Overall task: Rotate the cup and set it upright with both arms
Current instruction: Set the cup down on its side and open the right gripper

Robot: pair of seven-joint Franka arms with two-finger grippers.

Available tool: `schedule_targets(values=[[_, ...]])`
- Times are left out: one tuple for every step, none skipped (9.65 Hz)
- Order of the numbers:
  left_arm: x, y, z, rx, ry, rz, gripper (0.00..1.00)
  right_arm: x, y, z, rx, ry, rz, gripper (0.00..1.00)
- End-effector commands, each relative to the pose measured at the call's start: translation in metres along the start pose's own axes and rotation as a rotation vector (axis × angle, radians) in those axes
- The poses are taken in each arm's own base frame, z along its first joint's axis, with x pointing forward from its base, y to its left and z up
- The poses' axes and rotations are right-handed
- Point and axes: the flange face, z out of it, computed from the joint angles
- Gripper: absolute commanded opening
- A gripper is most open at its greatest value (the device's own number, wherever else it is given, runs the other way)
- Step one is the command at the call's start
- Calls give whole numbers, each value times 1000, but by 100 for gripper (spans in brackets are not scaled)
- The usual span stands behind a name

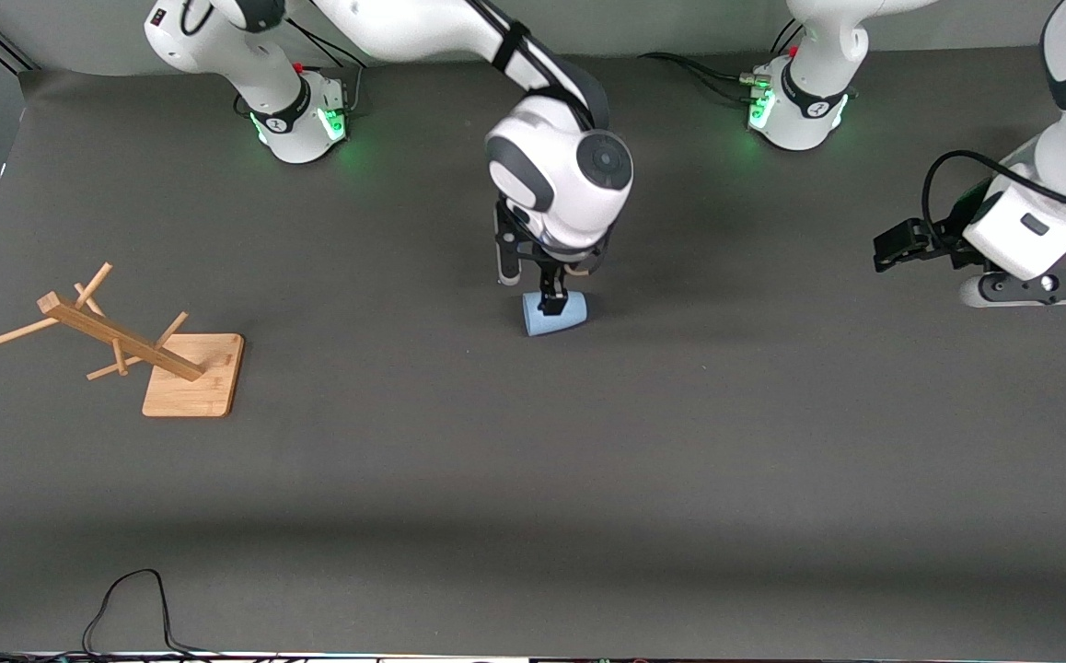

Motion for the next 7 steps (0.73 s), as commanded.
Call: schedule_targets(values=[[0,15,6,10,-29,0,100,69,-6,-54,-37,-14,-135,100],[0,24,9,12,-33,-29,100,111,-14,-75,-62,-25,-203,100],[-1,44,11,13,-23,-61,100,156,-19,-98,-78,-50,-281,100],[-2,69,20,19,-32,-102,100,206,-24,-115,-99,-73,-365,100],[-7,98,24,28,-16,-129,100,260,-28,-131,-109,-106,-465,100],[-9,128,28,31,-5,-179,100,310,-30,-139,-118,-136,-543,100],[-11,164,39,37,-18,-260,100,350,-30,-146,-105,-162,-603,100]])
